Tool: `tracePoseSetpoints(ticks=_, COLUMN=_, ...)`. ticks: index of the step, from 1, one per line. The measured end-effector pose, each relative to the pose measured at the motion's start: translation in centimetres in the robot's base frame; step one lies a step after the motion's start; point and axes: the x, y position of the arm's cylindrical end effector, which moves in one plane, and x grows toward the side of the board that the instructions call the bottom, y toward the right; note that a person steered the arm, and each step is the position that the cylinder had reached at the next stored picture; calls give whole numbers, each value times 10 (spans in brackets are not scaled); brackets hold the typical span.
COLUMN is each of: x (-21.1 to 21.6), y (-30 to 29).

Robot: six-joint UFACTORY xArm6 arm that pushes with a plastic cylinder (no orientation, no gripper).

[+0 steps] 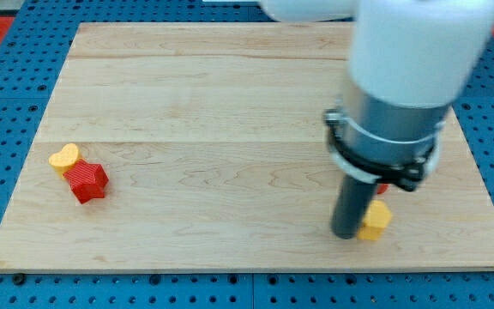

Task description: Push red star closer to blue cube

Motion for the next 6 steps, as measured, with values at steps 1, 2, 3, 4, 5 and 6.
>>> tracePoseSetpoints(ticks=1, x=0, y=27)
tracePoseSetpoints(ticks=2, x=7, y=12)
tracePoseSetpoints(ticks=3, x=21, y=-44)
tracePoseSetpoints(ticks=4, x=23, y=-119)
tracePoseSetpoints(ticks=5, x=23, y=-219)
tracePoseSetpoints(ticks=6, x=21, y=-311)
